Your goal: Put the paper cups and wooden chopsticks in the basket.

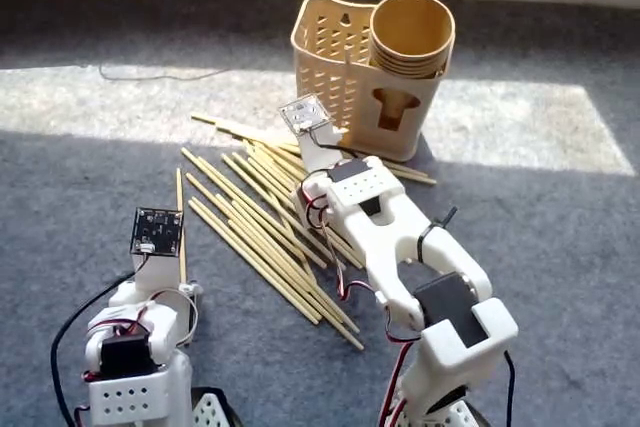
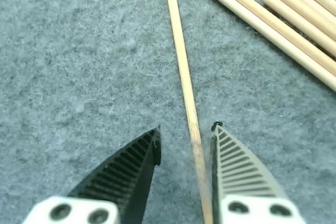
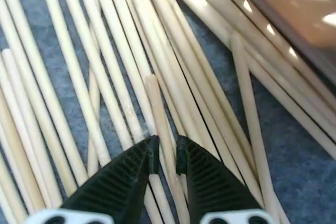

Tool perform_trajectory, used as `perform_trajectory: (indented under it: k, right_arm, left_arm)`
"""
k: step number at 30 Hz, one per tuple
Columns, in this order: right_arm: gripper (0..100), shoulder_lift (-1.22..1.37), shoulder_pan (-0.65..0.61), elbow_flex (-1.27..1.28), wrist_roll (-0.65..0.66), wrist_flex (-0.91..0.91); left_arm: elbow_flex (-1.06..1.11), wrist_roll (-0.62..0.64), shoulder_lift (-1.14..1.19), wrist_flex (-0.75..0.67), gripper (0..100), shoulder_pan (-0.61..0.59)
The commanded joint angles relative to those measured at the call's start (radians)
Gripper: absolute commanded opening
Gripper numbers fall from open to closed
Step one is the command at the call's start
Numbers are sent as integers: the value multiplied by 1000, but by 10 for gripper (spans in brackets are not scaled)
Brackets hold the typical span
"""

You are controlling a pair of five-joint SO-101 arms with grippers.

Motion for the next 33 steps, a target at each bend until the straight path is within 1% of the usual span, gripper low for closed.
perform_trajectory:
  k: [1, 5, 10, 13, 20, 22, 27, 30, 31, 33]
  right_arm:
    - [65, -10, 13, -19, -5, 4]
    - [10, -56, 13, -18, -5, 4]
    - [5, -130, 15, -13, -5, 7]
    - [5, -188, 15, 7, -5, 50]
    - [5, -387, 18, 77, -8, 61]
    - [5, -461, 18, 97, -12, 61]
    - [5, -645, 18, 156, -14, 56]
    - [5, -728, 18, 186, -18, 54]
    - [5, -754, 18, 193, -41, 54]
    - [5, -799, 18, 196, -132, 54]
  left_arm:
    - [21, 6, -7, 3, 161, 7]
    - [21, 6, -7, 3, 161, 7]
    - [21, 6, -7, 3, 161, 7]
    - [21, 6, -7, 3, 161, 7]
    - [21, 6, -7, 3, 161, 7]
    - [21, 6, -7, 5, 161, -18]
    - [21, 6, -7, 5, 161, -151]
    - [21, 6, -7, 5, 161, -177]
    - [21, 6, -7, 5, 161, -176]
    - [21, 6, -7, 5, 161, -176]
